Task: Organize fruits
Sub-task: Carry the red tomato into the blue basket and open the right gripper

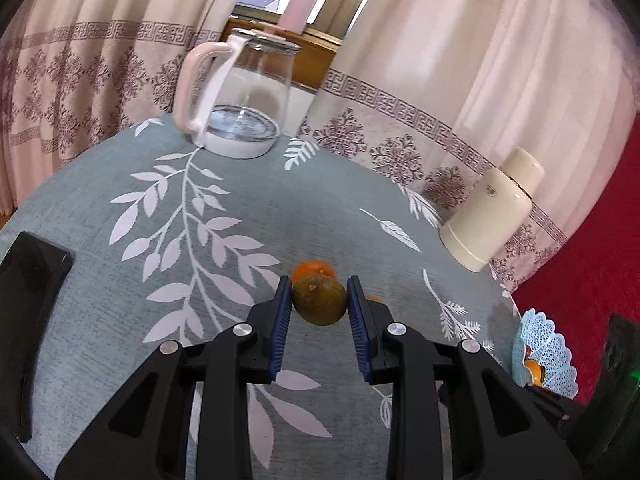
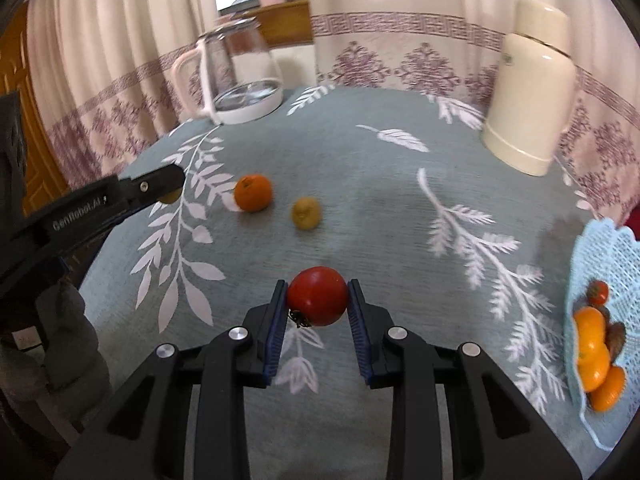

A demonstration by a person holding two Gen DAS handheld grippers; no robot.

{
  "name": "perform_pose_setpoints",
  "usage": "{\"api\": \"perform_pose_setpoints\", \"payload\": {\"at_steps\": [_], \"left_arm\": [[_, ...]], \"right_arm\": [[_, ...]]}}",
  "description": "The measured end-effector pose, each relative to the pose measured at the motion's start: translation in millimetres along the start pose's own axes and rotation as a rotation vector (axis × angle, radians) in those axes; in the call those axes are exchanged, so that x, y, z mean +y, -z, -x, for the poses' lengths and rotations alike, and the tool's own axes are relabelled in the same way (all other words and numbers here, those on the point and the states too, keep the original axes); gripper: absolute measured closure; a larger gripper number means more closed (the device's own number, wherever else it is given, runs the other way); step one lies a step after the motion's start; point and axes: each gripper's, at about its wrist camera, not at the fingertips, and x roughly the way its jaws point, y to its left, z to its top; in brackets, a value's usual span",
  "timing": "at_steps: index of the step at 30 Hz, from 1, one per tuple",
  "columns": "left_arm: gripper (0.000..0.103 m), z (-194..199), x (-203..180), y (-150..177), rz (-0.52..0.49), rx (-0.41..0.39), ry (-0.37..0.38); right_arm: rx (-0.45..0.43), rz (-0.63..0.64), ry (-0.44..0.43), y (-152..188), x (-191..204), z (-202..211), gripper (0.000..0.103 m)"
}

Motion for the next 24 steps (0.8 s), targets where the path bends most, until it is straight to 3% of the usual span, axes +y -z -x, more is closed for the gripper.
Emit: {"api": "perform_pose_setpoints", "payload": {"at_steps": [13,24], "left_arm": [[0.074,-0.7,-19.9,8.1,-0.070,0.027,0.086],[0.074,-2.2,-26.2,11.7,-0.099,0.036,0.089]], "right_arm": [[-0.062,-0.083,0.056,11.4,-32.9,44.6,0.073],[-0.099,-0.298,0.171,38.1,-109.2,80.4,0.073]]}}
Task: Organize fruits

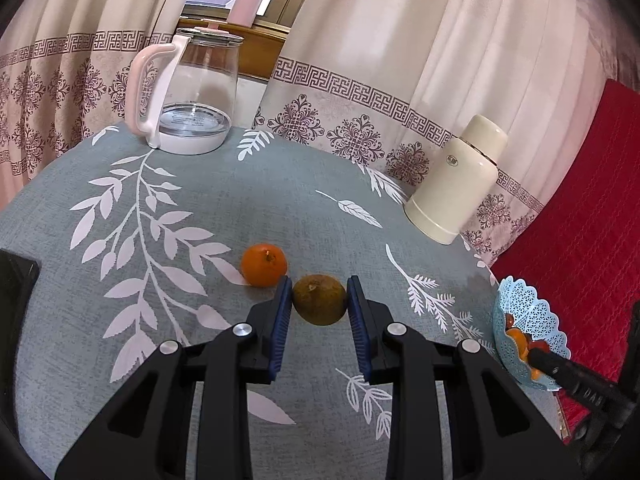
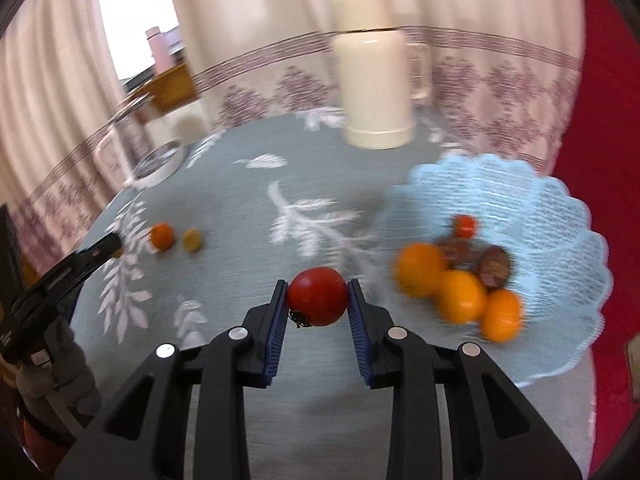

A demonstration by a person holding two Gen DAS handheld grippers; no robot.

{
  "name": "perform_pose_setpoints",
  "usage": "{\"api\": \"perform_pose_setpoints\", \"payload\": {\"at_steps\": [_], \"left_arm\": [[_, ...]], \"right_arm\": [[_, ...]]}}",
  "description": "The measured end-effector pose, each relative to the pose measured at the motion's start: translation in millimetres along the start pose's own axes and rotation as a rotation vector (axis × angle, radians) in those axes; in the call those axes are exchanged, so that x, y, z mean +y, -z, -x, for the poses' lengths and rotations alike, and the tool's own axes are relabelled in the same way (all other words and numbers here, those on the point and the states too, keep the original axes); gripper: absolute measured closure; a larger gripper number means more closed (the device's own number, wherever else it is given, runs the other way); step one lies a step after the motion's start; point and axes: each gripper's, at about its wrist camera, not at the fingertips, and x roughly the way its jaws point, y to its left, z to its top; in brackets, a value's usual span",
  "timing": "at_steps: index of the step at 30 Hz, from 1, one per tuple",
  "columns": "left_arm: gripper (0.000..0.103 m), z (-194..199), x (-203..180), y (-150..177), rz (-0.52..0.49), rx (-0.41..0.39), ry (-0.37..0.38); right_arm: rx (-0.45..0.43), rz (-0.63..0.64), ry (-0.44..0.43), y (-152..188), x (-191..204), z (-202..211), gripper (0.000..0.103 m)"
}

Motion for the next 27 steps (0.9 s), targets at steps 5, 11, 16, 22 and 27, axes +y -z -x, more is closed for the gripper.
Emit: {"api": "perform_pose_setpoints", "payload": {"at_steps": [5,11,16,22,27], "left_arm": [[0.074,-0.1,-1.8,0.5,-0.014,0.000,-0.001],[0.074,-3.0,-4.3,1.4,-0.030,0.004,-0.010],[0.074,-2.3,-7.1,2.6,-0.045,-0.003,-0.013],[0.074,-2.9,-8.3,3.2,-0.055,-0.001,-0.017],[0.074,-6.0,-5.3,3.4,-0.047,0.008,-0.026]], "right_arm": [[-0.026,-0.091,0.072,2.3,-42.8,14.8,0.073],[-0.044,-0.151,0.140,6.3,-80.3,27.9,0.073],[-0.054,-0.187,0.183,10.4,-99.7,30.9,0.072],[-0.065,-0.213,0.208,16.8,-109.2,31.9,0.070],[-0.139,-0.176,0.270,19.1,-99.3,45.5,0.051]]}}
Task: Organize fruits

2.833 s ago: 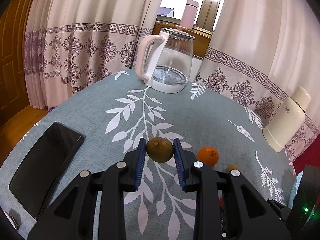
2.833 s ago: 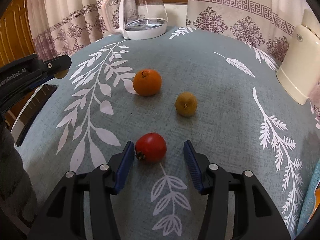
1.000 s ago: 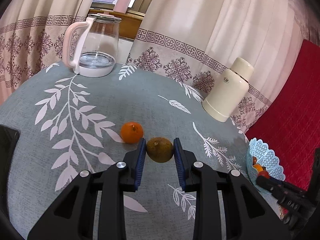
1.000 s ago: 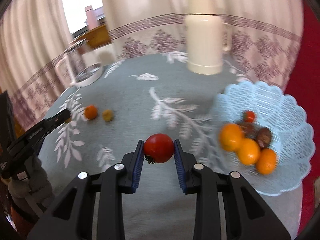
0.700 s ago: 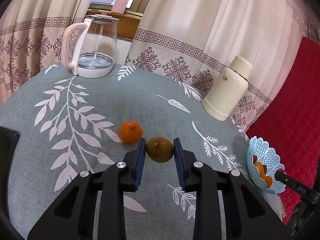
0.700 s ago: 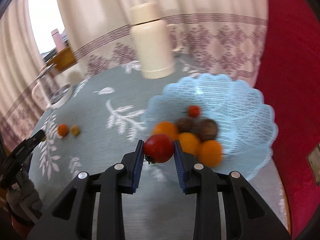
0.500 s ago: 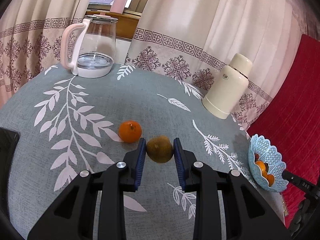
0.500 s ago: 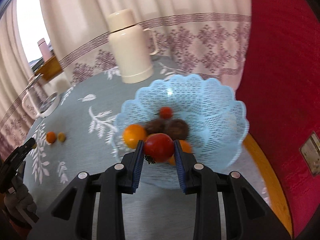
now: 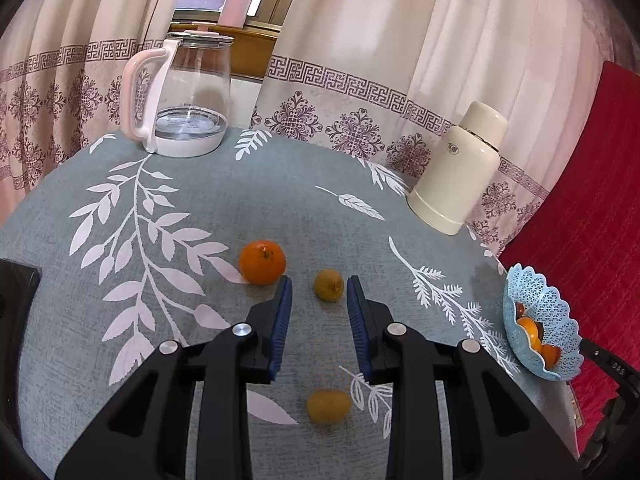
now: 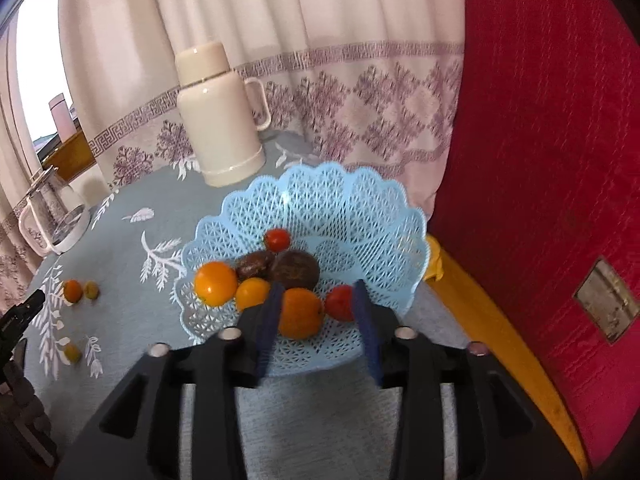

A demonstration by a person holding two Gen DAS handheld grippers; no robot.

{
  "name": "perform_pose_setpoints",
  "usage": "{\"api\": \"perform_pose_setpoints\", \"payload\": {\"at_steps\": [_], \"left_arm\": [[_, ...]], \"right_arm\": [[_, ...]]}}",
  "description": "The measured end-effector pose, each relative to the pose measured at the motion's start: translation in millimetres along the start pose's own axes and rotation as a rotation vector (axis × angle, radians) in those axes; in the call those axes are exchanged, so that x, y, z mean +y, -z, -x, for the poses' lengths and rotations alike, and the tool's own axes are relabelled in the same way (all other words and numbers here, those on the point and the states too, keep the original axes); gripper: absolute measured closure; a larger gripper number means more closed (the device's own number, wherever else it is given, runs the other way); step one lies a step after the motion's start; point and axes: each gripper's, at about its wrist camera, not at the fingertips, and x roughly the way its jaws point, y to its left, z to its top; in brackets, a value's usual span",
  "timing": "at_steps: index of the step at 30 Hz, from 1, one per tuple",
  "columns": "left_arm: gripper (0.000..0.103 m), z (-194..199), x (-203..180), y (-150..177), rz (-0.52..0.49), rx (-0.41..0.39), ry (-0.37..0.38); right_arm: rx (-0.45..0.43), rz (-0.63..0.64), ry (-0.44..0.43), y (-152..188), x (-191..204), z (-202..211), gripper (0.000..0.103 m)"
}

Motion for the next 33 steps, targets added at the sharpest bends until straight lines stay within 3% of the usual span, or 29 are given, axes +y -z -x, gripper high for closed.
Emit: {"api": "perform_pose_setpoints", "payload": {"at_steps": [1,5,10,17,21,28,33], "left_arm": [[0.074,-0.7,0.3,0.3,0.002,0.005,0.002],[0.072,-4.3,0.2,2.8,-0.002,0.028,0.008],[0.049,-3.5,-9.0,13.3,-0.043,0.066,0.044],[0.047,2.8,-21.6,39.2,-0.144,0.107,0.031],[0.049,-0.1,-23.1,46.6,-0.172,0.138,0.024],[0.073,-9.1,-39.6,60.4,-0.265,0.204,0.026],[0.074,-4.6,-40.7,66.6,-0.271,0.227,0.029]], "right_arm": [[-0.021,0.004,0.005,0.4,1.5,3.8,0.046],[-0.096,0.069,0.042,5.8,16.2,17.5,0.046],[-0.133,0.103,0.034,12.7,26.5,28.0,0.043],[-0.137,0.107,0.030,22.9,25.9,31.1,0.043],[-0.123,0.093,0.017,27.0,21.6,29.1,0.043],[-0.114,0.076,0.003,29.9,15.9,28.7,0.043],[-0.117,0.055,0.001,30.0,7.8,30.7,0.043]]}}
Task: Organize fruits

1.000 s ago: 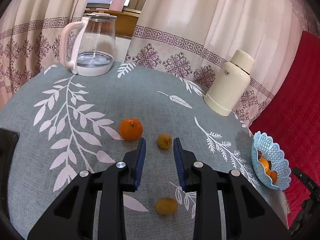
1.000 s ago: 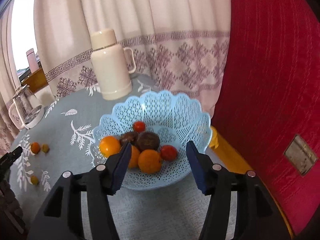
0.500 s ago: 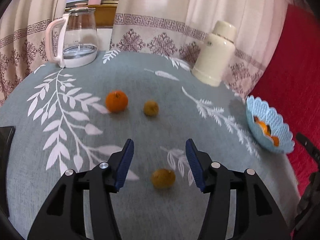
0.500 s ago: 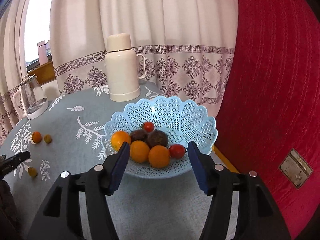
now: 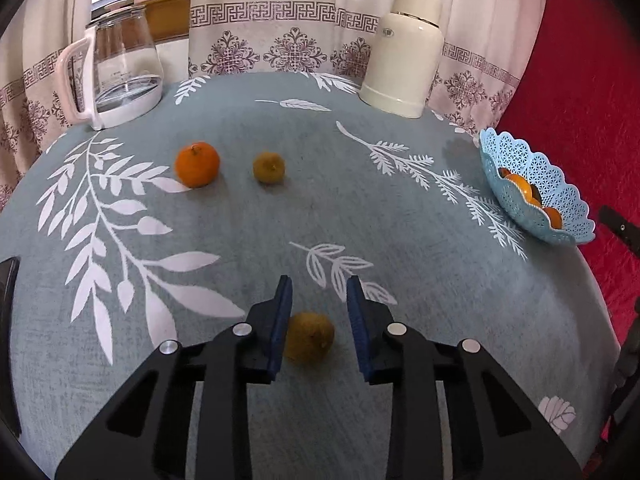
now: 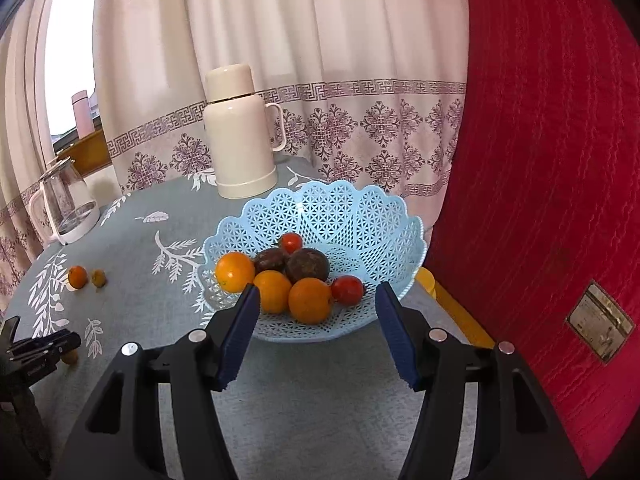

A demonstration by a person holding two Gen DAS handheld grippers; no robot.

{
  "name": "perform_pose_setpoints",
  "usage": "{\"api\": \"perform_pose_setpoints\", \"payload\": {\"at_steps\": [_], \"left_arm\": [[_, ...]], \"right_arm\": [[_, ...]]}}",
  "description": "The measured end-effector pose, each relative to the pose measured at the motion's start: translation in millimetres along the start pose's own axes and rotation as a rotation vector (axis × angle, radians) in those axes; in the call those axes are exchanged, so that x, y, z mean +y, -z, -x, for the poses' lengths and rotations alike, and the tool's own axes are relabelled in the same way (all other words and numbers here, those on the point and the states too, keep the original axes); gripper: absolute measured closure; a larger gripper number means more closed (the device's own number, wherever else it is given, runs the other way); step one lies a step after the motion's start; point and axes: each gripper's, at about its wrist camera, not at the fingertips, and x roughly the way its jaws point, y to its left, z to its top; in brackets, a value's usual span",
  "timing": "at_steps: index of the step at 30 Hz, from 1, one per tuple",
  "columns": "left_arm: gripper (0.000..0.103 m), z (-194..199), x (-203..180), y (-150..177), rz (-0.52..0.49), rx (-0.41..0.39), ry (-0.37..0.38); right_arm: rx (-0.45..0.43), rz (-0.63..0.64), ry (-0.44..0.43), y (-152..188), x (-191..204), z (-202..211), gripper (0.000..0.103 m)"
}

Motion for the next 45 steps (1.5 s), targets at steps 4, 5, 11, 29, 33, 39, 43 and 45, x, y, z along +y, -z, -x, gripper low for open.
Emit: {"api": "perform_pose_setpoints", "payload": {"at_steps": [4,5,11,29,33,39,43,45], "left_arm": [[0.077,2.5,2.4,2.5,0.017,0.007,-0.005],[0.078,3.1,2.5,2.8,0.018,0.007,-0.008],[0.078,14.5,-1.1,9.5,0.015,0.002,-0.015],[0.071,33.7,-2.4,34.9,0.013,0.063,-0.116],[0.077,34.5,-3.2,34.6,0.013,0.057,-0.129],[0.077,33.5,-10.3,30.3,-0.004,0.056,-0.128],[0.077,30.8,-27.8,20.3,-0.020,0.040,-0.087],[0.077,29.4,-44.6,12.9,-0.050,0.026,-0.059]], "right_arm": [[0.001,-0.024,-0.005,0.6,-4.8,-1.5,0.043],[0.001,-0.028,-0.007,0.9,-5.0,-1.7,0.043],[-0.001,-0.045,-0.021,2.3,-9.9,-0.1,0.043],[0.008,-0.094,-0.071,9.3,-24.3,-3.4,0.043],[0.002,-0.108,-0.071,9.9,-27.3,-2.9,0.043],[0.001,-0.130,-0.069,10.7,-31.1,-3.5,0.043],[-0.020,-0.148,-0.061,8.3,-34.6,-0.8,0.043],[-0.029,-0.160,-0.052,8.1,-37.7,0.7,0.043]]}}
